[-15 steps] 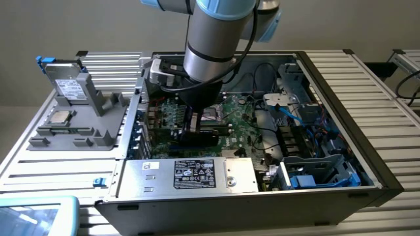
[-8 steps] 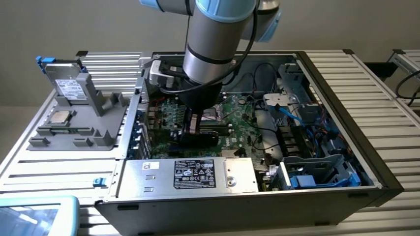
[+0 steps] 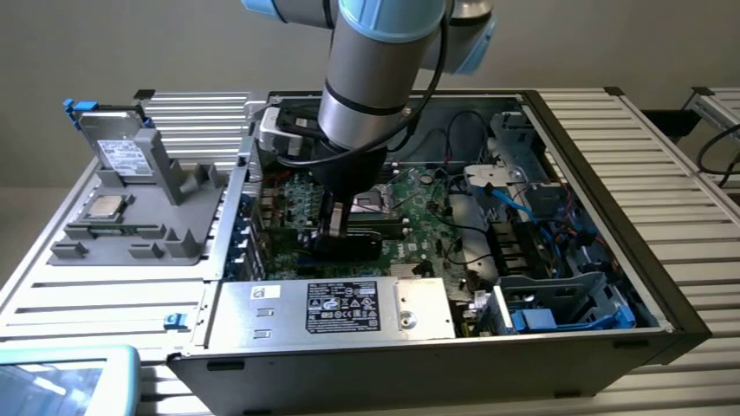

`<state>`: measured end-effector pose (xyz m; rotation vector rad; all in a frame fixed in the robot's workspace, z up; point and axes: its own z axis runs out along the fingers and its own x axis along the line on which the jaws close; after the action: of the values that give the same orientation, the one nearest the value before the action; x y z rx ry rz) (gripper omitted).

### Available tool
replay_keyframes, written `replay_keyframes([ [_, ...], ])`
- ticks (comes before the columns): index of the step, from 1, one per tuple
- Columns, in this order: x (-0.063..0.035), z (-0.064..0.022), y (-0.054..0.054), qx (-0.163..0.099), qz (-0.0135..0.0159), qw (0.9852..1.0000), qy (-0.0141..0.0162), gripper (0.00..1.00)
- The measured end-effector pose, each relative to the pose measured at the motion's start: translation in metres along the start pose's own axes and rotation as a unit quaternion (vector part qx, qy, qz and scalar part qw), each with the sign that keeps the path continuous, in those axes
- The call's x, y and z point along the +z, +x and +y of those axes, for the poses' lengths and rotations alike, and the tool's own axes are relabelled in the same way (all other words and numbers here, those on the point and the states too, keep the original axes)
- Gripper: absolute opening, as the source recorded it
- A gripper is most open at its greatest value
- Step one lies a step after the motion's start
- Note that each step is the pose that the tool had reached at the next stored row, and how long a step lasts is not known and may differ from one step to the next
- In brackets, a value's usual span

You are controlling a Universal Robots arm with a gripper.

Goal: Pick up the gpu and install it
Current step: 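Insert the gpu into the slot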

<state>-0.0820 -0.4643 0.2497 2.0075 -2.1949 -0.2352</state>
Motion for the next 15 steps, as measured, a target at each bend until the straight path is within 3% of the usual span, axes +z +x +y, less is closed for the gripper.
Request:
replay_keyframes([
  [15,0.0026,0.0000,0.0000,0.000,-0.0001,1.0000,0.0006,0.28],
])
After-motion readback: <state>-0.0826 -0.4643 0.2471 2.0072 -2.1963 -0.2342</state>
